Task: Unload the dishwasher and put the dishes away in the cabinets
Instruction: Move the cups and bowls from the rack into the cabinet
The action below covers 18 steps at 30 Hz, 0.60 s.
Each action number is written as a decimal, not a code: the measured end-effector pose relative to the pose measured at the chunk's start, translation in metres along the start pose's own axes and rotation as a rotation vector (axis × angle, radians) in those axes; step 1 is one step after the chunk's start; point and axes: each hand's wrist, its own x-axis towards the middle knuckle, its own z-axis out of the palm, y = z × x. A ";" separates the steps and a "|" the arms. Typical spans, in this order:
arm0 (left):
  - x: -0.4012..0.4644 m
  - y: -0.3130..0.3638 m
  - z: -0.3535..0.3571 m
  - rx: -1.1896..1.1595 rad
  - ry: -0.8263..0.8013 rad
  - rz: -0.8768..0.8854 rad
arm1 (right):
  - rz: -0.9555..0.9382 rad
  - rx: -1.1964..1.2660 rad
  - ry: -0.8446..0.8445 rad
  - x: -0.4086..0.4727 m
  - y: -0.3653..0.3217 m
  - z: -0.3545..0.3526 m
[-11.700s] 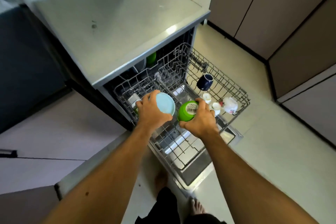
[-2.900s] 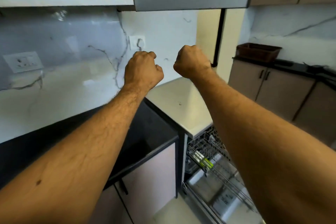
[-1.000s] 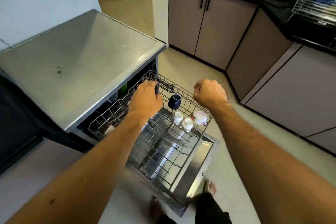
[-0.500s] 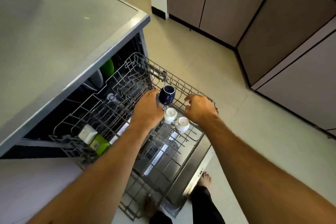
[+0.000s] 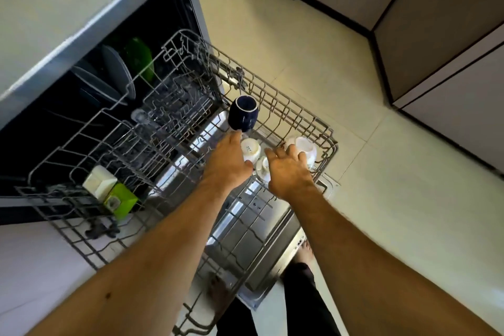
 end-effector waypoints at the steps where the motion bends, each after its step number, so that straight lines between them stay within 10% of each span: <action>1: 0.006 -0.002 0.007 0.020 0.011 -0.005 | -0.009 -0.022 0.008 0.004 0.001 0.005; 18: 0.032 -0.021 0.051 -0.033 0.020 -0.096 | -0.094 -0.103 0.109 0.032 0.017 0.035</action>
